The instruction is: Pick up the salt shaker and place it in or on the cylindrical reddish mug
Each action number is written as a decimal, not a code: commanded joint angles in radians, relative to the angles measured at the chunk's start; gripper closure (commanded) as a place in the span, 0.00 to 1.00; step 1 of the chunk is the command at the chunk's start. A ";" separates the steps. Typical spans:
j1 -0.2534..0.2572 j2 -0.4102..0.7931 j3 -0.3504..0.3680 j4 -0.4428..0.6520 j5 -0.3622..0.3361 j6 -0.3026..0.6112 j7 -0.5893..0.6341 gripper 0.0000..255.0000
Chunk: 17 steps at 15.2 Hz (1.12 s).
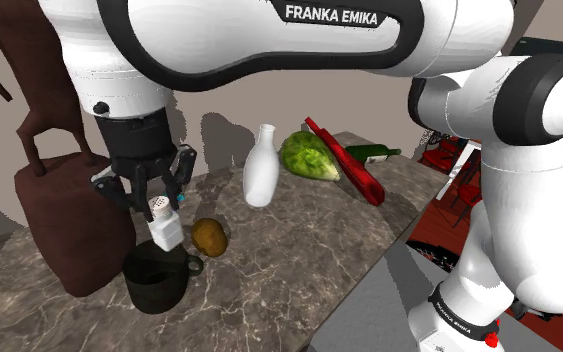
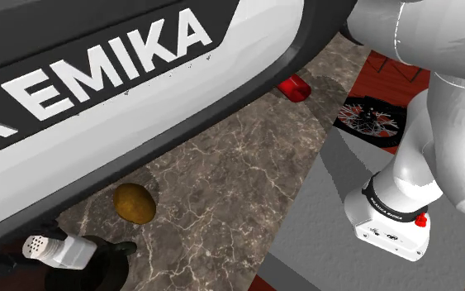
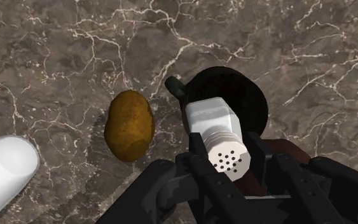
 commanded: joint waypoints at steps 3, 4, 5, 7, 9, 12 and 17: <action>-0.010 -0.002 -0.001 -0.060 0.000 0.057 0.007 1.00; -0.013 -0.003 -0.001 -0.075 0.000 0.070 0.009 1.00; -0.015 -0.004 -0.001 -0.090 0.000 0.084 0.011 1.00; -0.020 -0.004 -0.002 -0.117 -0.001 0.110 0.014 1.00; -0.020 -0.004 -0.002 -0.117 -0.001 0.110 0.014 1.00; -0.020 -0.004 -0.002 -0.117 -0.001 0.110 0.014 1.00; -0.020 -0.004 -0.002 -0.116 -0.001 0.110 0.014 0.00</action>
